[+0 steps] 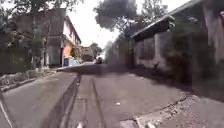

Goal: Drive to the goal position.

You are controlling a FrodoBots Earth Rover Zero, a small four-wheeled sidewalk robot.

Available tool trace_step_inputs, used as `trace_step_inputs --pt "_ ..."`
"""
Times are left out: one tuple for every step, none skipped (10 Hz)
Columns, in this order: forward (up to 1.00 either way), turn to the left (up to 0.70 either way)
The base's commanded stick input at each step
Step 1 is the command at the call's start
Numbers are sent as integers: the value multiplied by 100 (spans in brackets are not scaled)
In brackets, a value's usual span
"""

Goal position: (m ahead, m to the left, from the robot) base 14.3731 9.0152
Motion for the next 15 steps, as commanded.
trace_step_inputs --pt "100 0" --pt "100 0" --pt "100 0" --pt "100 18" --pt "100 28" --pt "100 28" --pt "100 28" --pt "100 28" --pt "100 28" --pt "100 28" --pt "100 28" --pt "100 28" --pt "100 28" --pt "100 28" --pt "100 17"
